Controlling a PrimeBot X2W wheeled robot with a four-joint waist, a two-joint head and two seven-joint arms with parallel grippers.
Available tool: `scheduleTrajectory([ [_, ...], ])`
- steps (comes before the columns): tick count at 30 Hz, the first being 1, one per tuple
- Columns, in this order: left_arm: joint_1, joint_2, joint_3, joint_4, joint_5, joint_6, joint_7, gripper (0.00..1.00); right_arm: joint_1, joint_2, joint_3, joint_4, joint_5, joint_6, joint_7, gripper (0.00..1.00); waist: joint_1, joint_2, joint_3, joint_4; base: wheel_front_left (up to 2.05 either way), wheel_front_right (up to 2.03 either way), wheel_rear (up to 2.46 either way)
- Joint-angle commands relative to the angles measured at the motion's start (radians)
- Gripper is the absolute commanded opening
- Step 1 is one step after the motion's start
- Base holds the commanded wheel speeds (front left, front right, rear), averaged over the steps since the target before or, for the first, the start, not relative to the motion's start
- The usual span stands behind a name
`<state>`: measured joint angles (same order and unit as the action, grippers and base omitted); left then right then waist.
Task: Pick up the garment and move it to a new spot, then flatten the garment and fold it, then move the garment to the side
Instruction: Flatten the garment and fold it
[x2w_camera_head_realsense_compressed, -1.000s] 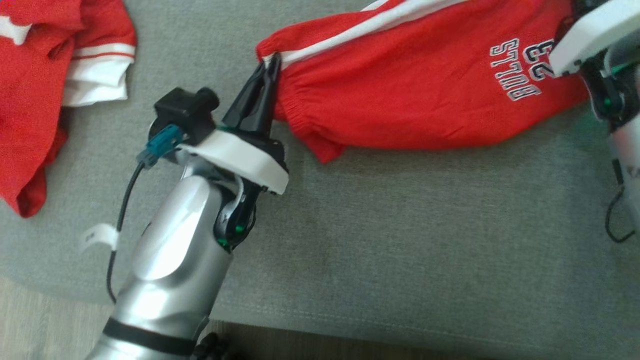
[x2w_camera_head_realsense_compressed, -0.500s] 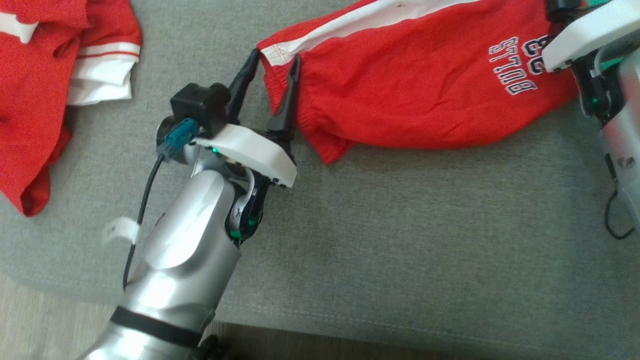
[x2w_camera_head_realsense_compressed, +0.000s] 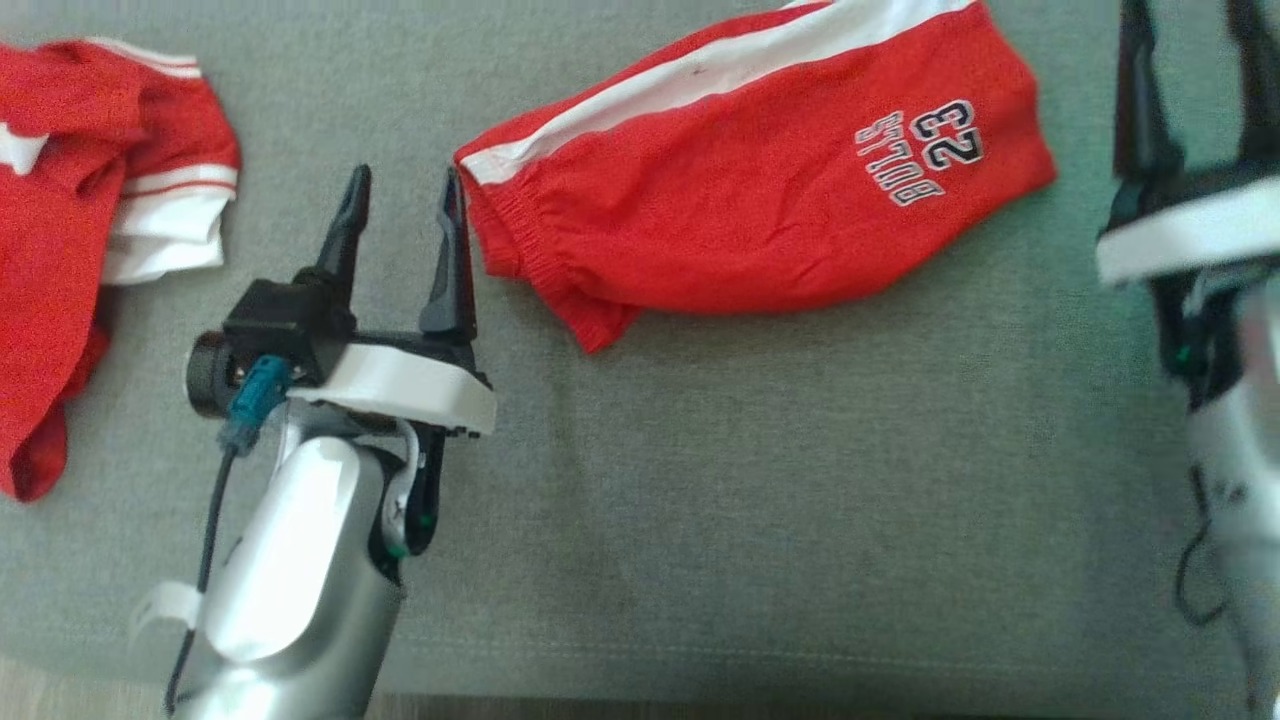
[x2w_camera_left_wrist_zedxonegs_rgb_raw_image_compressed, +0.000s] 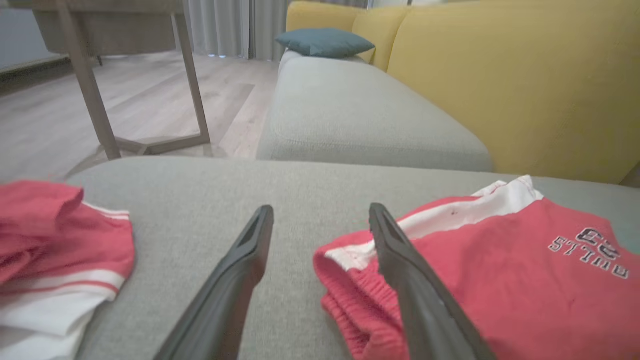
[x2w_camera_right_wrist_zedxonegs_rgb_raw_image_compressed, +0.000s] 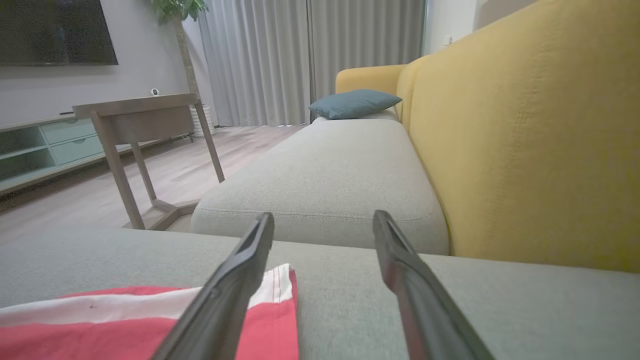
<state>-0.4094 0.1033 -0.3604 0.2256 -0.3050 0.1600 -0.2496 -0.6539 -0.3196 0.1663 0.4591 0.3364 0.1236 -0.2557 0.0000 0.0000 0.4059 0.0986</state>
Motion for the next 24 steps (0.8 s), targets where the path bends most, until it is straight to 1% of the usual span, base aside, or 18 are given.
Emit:
scheduleTrajectory([
  [1, -0.010, 0.029, 0.043, -0.048, 0.017, 0.009, -0.012, 1.00, 0.049, 0.019, -0.006, -0.050, -0.016, 0.007, -0.006, 1.00, 0.0000, 0.0000, -0.028, -0.022, 0.00, 0.00, 0.00],
  [4, 0.004, 0.041, 0.055, -0.068, 0.046, 0.014, -0.012, 1.00, 0.145, 0.050, -0.055, -0.121, -0.052, 0.007, -0.002, 1.00, 0.0000, 0.0000, -0.056, -0.038, 0.00, 0.00, 0.00],
  [12, 0.055, 0.066, 0.069, -0.069, 0.083, 0.012, -0.012, 1.00, 0.383, 0.144, -0.151, -0.313, -0.111, 0.007, 0.078, 1.00, 0.0000, 0.0000, -0.117, -0.076, 0.00, 0.00, 0.00],
  [18, 0.103, 0.075, 0.074, -0.066, 0.098, 0.013, -0.012, 1.00, 0.505, 0.186, -0.166, -0.430, -0.147, 0.007, 0.134, 1.00, 0.0000, 0.0000, -0.145, -0.092, 0.00, 0.00, 0.00],
  [24, 0.132, 0.069, 0.074, -0.071, 0.106, 0.011, -0.012, 1.00, 0.557, 0.202, -0.166, -0.502, -0.156, 0.007, 0.173, 1.00, 0.0000, 0.0000, -0.155, -0.094, 0.00, 0.00, 0.00],
])
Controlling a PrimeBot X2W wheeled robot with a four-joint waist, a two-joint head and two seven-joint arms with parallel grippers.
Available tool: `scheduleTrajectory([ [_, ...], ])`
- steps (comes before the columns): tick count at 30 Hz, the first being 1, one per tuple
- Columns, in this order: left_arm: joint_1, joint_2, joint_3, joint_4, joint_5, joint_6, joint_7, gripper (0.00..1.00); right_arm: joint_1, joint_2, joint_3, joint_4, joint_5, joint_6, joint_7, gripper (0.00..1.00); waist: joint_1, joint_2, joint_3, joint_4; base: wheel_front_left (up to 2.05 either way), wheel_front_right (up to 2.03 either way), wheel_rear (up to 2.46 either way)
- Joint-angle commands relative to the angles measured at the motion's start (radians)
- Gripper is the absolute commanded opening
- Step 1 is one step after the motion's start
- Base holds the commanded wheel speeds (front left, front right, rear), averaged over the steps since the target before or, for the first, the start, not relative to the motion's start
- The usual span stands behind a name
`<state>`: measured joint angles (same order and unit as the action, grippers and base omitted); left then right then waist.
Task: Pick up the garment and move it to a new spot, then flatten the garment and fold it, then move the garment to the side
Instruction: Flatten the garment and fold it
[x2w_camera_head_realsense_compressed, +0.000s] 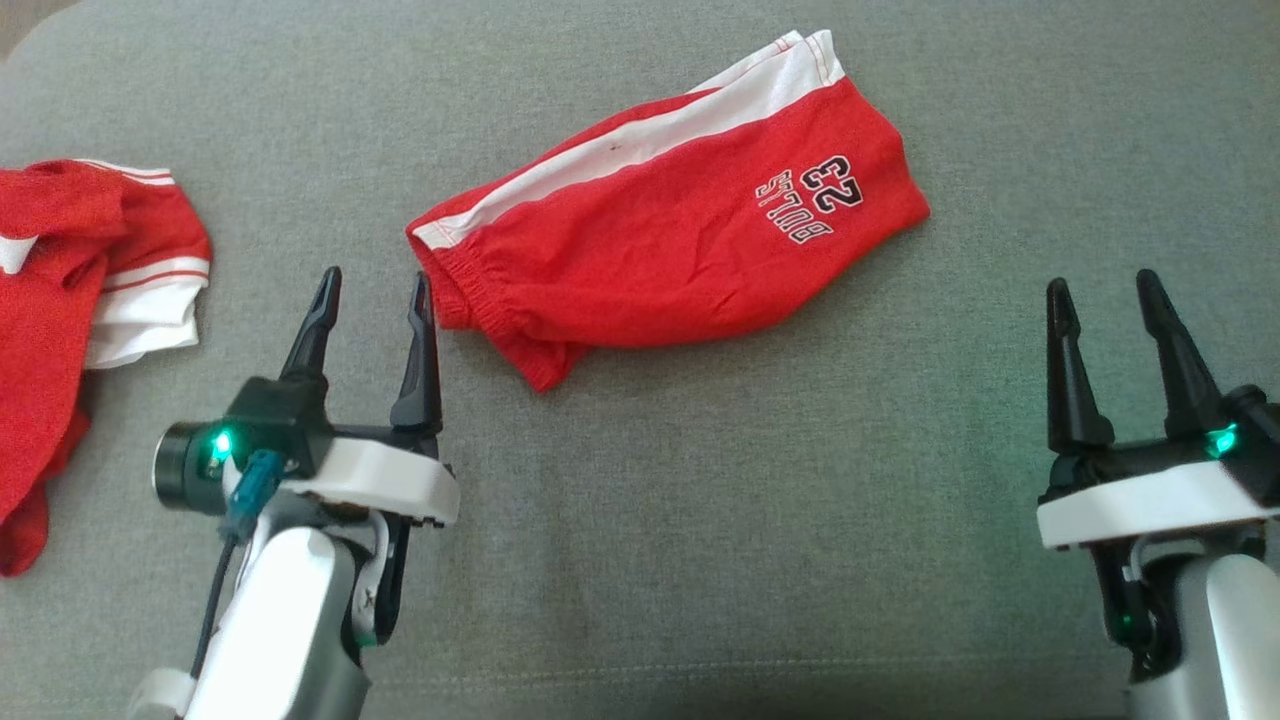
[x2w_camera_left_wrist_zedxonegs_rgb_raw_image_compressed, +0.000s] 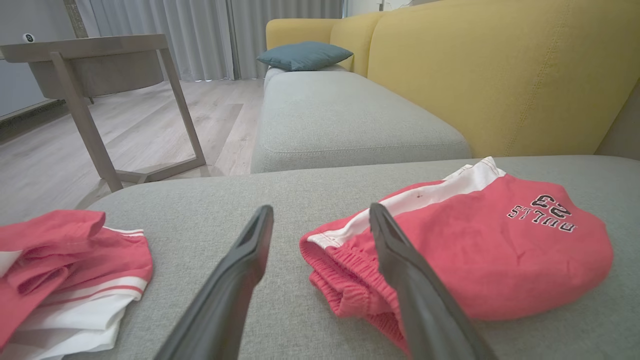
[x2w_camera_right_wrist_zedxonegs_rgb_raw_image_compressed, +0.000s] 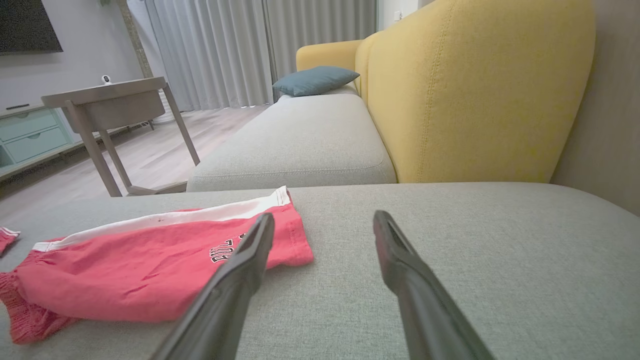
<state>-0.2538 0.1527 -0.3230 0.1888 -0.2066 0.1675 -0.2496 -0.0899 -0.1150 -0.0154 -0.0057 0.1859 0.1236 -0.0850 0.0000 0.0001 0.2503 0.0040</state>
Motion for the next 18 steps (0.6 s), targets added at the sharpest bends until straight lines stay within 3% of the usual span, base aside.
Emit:
scheduleTrajectory([
  [1, -0.021, 0.018, 0.037, -0.035, 0.009, 0.003, -0.012, 1.00, -0.004, 0.000, 0.015, -0.045, -0.005, 0.007, 0.006, 1.00, 0.0000, -0.0001, 0.000, 0.000, 0.00, 0.00, 0.00],
  [18, -0.023, 0.005, 0.051, -0.036, 0.021, -0.003, -0.012, 1.00, 0.006, 0.009, -0.004, -0.075, -0.003, 0.007, 0.022, 1.00, 0.0000, -0.0001, 0.012, -0.001, 0.00, 0.00, 0.00],
])
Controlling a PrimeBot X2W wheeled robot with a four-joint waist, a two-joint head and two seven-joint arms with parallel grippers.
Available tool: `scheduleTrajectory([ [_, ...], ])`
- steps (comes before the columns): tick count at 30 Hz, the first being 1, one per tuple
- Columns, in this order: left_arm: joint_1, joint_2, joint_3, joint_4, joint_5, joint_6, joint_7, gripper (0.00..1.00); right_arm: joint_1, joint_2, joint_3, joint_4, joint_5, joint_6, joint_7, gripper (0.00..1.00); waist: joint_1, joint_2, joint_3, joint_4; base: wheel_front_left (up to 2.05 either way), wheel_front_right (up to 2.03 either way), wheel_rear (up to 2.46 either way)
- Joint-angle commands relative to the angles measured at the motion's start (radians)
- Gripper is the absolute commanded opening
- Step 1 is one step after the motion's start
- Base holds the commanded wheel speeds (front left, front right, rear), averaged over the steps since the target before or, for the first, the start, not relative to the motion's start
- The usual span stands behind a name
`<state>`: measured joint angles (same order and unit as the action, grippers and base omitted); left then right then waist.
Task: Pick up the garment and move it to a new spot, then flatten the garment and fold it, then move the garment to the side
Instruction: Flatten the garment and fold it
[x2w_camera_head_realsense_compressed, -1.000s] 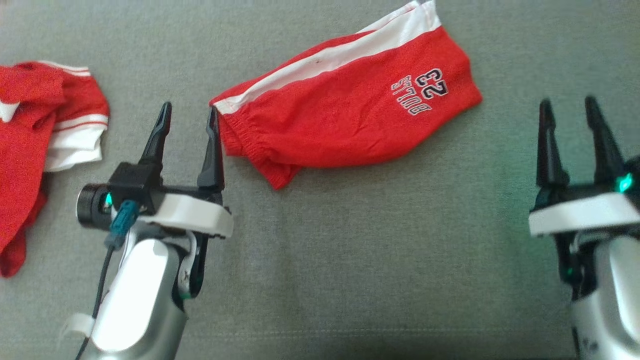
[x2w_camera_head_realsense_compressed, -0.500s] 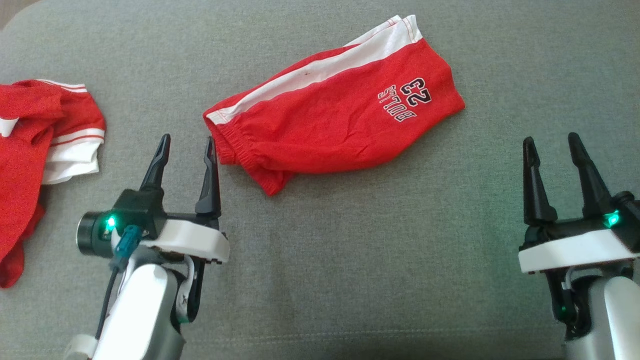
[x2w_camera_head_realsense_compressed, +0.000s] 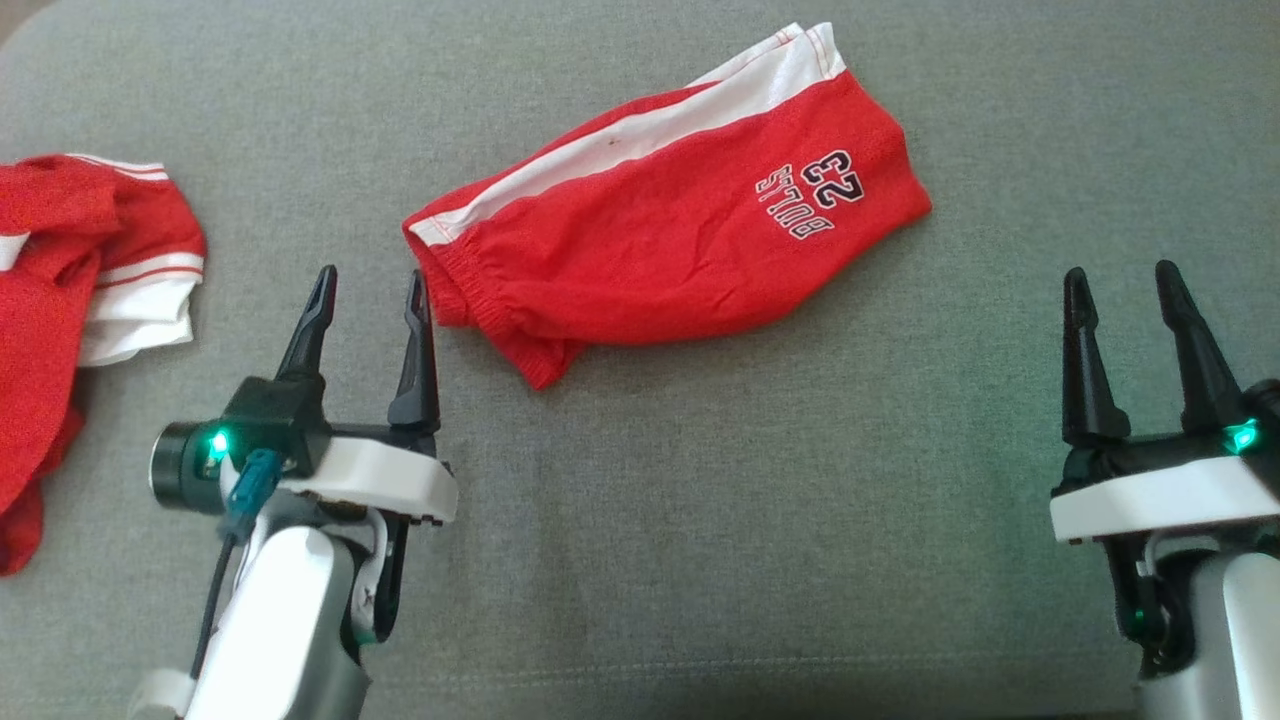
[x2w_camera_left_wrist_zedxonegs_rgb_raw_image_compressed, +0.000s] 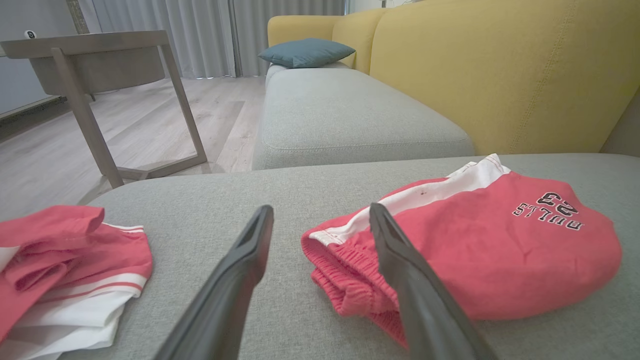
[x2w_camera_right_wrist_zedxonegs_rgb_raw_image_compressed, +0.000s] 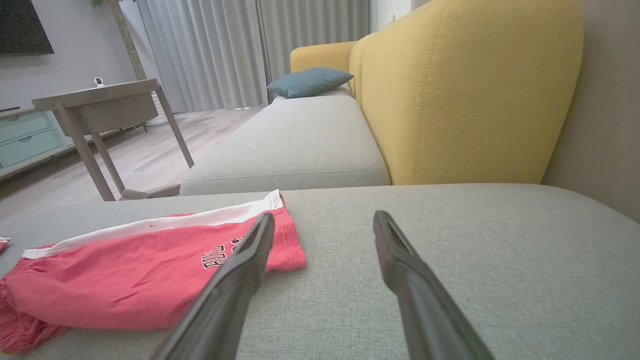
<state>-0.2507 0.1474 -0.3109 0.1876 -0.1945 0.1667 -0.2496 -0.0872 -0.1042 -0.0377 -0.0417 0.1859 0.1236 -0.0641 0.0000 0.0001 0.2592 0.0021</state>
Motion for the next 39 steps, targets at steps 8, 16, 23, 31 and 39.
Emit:
scheduleTrajectory([
  [8, -0.064, -0.008, 0.019, -0.070, 0.029, -0.006, -0.012, 1.00, -0.081, -0.063, 0.020, -0.002, 0.035, 0.007, 0.054, 1.00, 0.0000, -0.0001, 0.078, 0.034, 0.00, 0.00, 0.00],
  [16, -0.115, -0.038, 0.001, -0.099, 0.038, -0.010, -0.012, 1.00, -0.271, -0.184, 0.083, 0.096, 0.100, 0.007, 0.206, 1.00, 0.0000, -0.0001, 0.190, 0.091, 0.00, 0.00, 0.00],
  [23, -0.162, -0.062, -0.012, -0.102, 0.046, -0.016, -0.012, 1.00, -0.453, -0.279, 0.195, 0.228, 0.162, 0.007, 0.366, 1.00, 0.0000, -0.0001, 0.250, 0.140, 0.00, 0.00, 0.00],
  [31, -0.187, -0.076, -0.006, -0.100, 0.052, -0.017, -0.012, 1.00, -0.571, -0.329, 0.305, 0.344, 0.232, 0.007, 0.531, 1.00, 0.0000, -0.0001, 0.272, 0.163, 0.00, 0.00, 0.00],
  [39, -0.179, -0.084, 0.006, -0.096, 0.058, -0.020, -0.012, 1.00, -0.564, -0.321, 0.334, 0.349, 0.298, 0.007, 0.605, 0.00, 0.0000, -0.0001, 0.259, 0.157, 0.00, 0.00, 0.00],
])
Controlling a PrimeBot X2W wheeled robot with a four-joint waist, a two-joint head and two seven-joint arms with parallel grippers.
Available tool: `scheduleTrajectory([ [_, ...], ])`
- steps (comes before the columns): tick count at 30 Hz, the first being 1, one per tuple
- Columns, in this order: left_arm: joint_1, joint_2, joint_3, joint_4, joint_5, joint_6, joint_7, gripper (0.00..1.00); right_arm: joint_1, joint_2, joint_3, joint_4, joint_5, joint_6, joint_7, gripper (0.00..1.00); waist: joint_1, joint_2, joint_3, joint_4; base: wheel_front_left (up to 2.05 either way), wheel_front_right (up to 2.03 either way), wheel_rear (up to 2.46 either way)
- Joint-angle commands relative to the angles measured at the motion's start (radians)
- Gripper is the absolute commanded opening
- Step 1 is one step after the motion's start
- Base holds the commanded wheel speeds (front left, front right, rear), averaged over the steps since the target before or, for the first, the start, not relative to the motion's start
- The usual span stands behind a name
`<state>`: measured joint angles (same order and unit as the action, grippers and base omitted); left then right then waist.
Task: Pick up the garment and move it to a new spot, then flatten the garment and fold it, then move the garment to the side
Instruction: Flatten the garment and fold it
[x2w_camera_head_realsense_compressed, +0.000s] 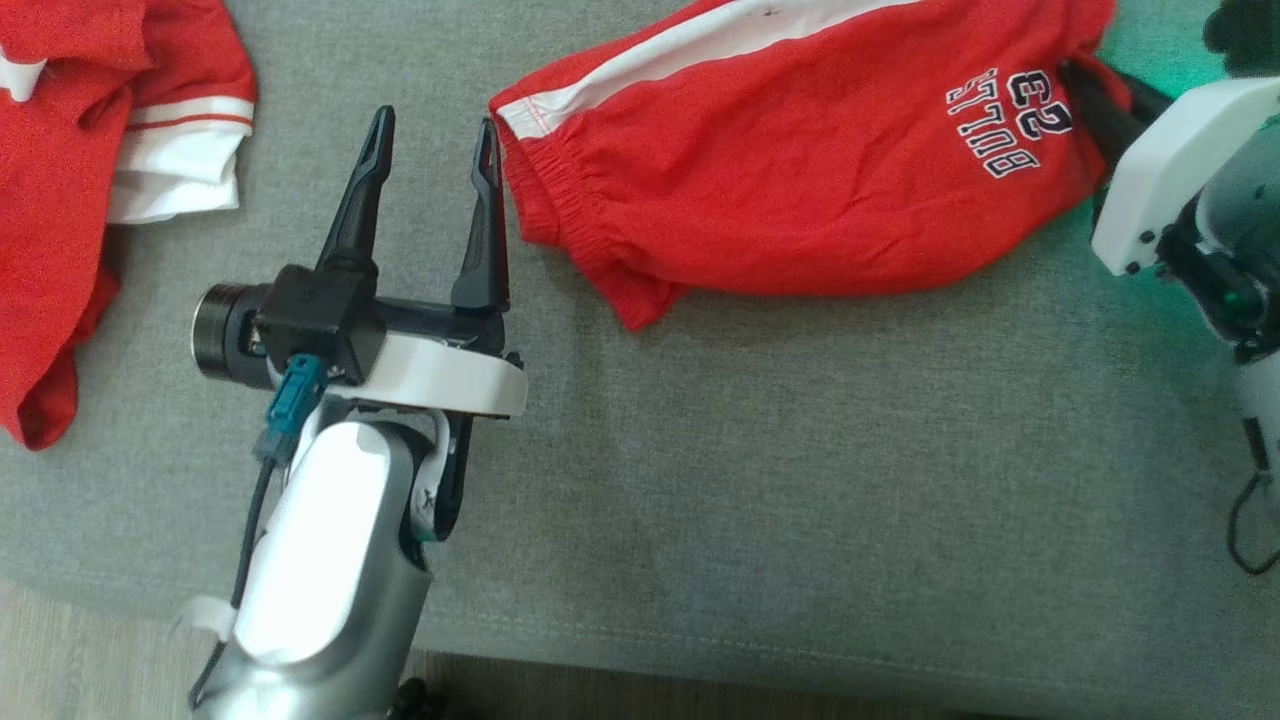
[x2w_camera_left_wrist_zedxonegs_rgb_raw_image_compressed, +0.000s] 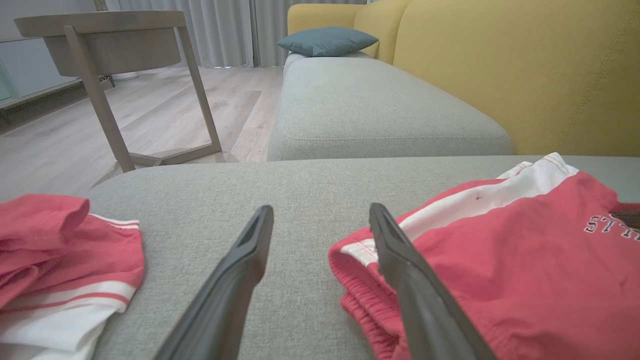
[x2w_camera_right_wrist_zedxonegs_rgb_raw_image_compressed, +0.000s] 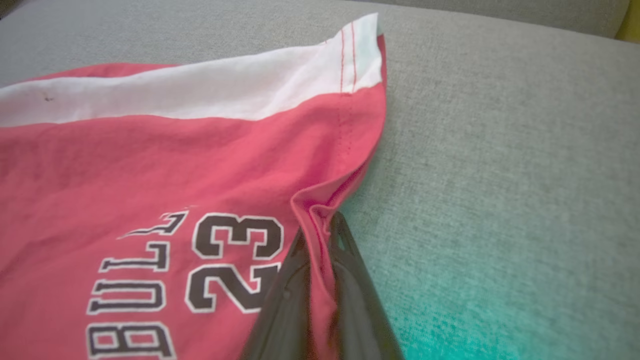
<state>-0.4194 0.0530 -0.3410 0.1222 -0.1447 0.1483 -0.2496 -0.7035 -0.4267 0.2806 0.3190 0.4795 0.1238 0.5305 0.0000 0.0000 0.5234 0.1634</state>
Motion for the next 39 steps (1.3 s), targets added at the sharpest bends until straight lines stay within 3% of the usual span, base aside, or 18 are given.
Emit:
scheduleTrajectory([
  [1, -0.009, 0.010, 0.037, -0.029, 0.009, -0.004, -0.012, 1.00, 0.061, 0.007, 0.008, -0.017, 0.007, 0.007, 0.004, 0.00, 0.0000, 0.0000, -0.010, -0.007, 0.00, 0.00, 0.00],
  [18, 0.056, 0.029, 0.081, -0.009, 0.017, -0.008, -0.012, 1.00, 0.443, 0.210, -0.250, -0.174, -0.023, 0.007, -0.220, 0.00, 0.0000, 0.0000, -0.129, -0.087, 0.00, 0.00, 0.00],
  [26, 0.084, 0.033, 0.087, 0.000, 0.011, -0.014, -0.012, 1.00, 0.528, 0.234, -0.335, -0.193, -0.048, 0.007, -0.229, 0.00, 0.0000, 0.0000, -0.171, -0.105, 0.00, 0.00, 0.00],
  [32, 0.097, 0.032, 0.082, 0.014, 0.008, -0.018, -0.012, 1.00, 0.491, 0.211, -0.309, -0.208, -0.073, 0.007, -0.208, 0.00, 0.0000, 0.0000, -0.204, -0.098, 0.00, 0.00, 0.00],
  [39, 0.114, 0.025, 0.061, 0.034, 0.000, -0.025, -0.012, 1.00, 0.354, 0.227, -0.139, -0.288, -0.098, 0.007, -0.153, 0.00, 0.0000, 0.0000, -0.252, -0.070, 0.00, 0.00, 0.00],
])
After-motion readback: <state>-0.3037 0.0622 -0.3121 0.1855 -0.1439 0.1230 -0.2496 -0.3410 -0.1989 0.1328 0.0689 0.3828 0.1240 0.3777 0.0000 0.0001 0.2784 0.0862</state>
